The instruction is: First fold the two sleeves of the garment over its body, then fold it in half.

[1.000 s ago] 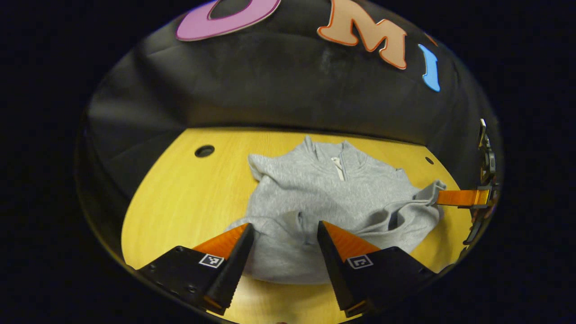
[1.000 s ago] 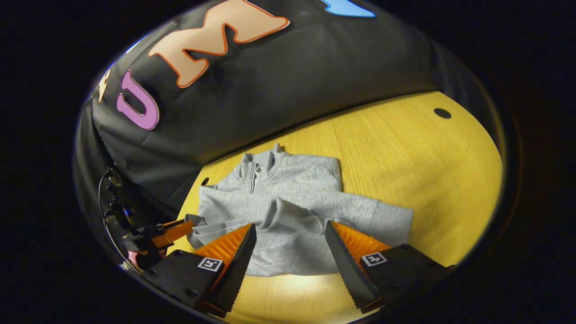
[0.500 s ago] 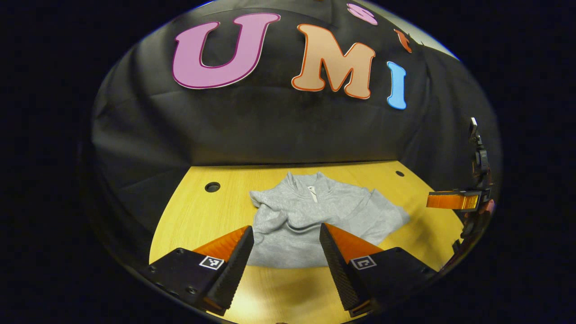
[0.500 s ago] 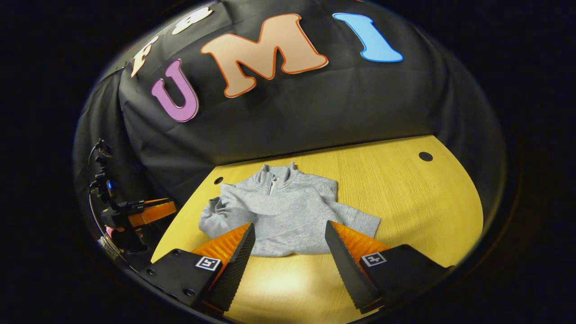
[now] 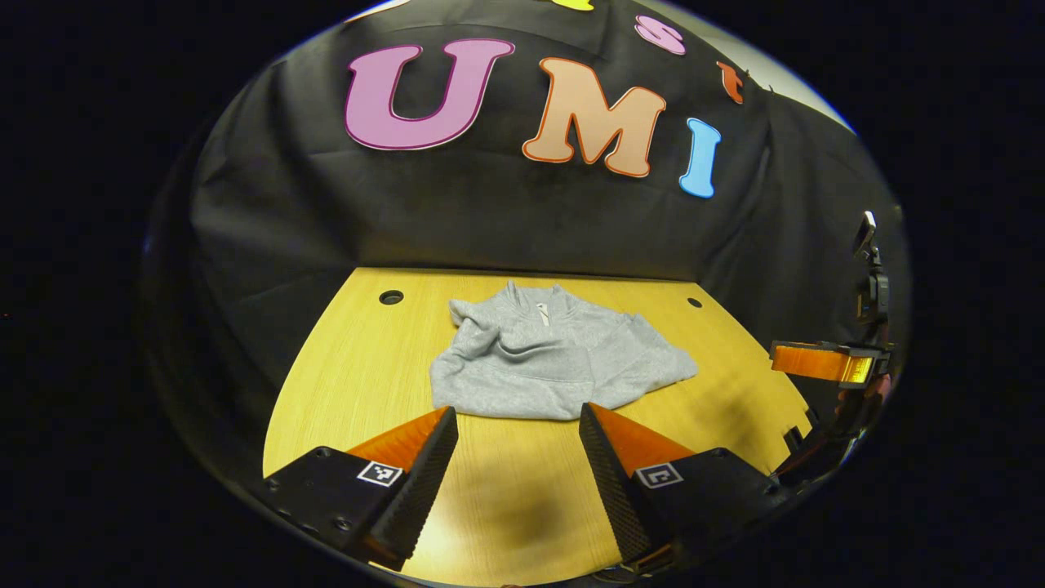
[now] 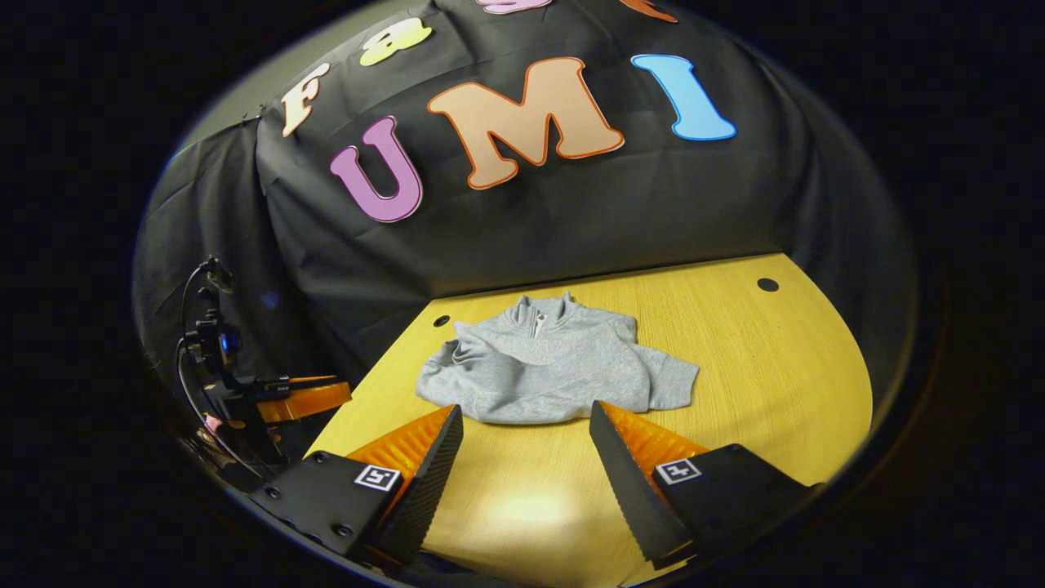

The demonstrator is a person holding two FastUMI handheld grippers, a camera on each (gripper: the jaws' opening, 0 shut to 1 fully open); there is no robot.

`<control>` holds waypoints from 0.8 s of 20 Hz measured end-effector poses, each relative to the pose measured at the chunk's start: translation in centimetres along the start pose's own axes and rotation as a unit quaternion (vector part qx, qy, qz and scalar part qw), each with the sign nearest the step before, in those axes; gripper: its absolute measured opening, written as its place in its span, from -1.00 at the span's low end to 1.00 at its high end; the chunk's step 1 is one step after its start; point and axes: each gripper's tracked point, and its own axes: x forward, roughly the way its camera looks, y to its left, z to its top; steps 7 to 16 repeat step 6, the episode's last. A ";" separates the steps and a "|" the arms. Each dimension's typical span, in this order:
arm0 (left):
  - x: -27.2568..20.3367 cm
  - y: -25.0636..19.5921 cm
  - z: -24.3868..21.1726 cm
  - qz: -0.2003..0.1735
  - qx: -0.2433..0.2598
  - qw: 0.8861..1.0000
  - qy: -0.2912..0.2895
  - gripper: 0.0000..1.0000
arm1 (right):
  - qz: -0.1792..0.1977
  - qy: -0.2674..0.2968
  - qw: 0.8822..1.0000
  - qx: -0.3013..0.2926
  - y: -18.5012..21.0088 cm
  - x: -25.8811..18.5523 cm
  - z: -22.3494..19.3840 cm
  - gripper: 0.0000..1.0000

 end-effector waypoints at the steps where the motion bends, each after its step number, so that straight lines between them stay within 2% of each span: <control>1: -0.1 -0.1 -0.8 0.005 -0.003 1.000 0.004 0.75 | 0.001 -0.001 1.000 0.002 0.1 -0.6 -0.2 0.86; 2: -0.3 -0.2 -1.7 0.013 -0.006 1.000 0.012 0.75 | 0.002 -0.006 1.000 0.004 0.0 -1.1 -0.3 0.94; 6: 0.2 -2.4 -2.9 0.013 -0.031 0.999 0.017 0.75 | -0.007 -0.016 1.000 -0.001 -2.1 -2.8 -0.6 0.94; 16: 0.2 -2.4 -2.9 0.013 -0.031 0.999 0.017 0.75 | -0.007 -0.016 1.000 -0.001 -2.1 -2.8 -0.6 0.94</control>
